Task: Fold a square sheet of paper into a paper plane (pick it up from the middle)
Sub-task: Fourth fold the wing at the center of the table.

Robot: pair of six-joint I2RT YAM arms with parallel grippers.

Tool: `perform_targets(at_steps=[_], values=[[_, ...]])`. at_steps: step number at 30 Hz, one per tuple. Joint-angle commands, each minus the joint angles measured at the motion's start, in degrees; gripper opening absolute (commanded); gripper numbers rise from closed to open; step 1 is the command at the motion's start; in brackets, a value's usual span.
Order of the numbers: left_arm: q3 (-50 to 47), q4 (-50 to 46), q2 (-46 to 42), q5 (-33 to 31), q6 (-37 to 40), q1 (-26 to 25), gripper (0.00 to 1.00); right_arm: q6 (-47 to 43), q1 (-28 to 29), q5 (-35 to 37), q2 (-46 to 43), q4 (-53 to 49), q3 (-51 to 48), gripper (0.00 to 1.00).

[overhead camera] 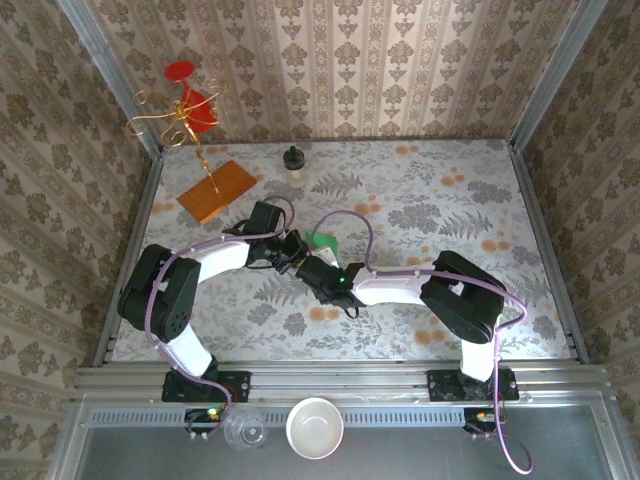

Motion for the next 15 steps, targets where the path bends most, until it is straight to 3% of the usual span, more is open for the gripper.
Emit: perform_targets(at_steps=[1,9,15], values=[[0.67,-2.08,-1.31,-0.29,-0.94,-0.47,0.06,-0.95,0.14,3.28,0.41,0.39,1.09,0.32],[0.59,-2.34,-1.59,-0.52,-1.03,-0.38,0.07,-1.73,0.14,2.17,0.34,1.1,0.76,0.24],[0.54,-3.11,-2.42,-0.89,-0.42,0.68,0.14,-2.6,0.05,-1.05,0.32,2.48,-0.49,0.18]])
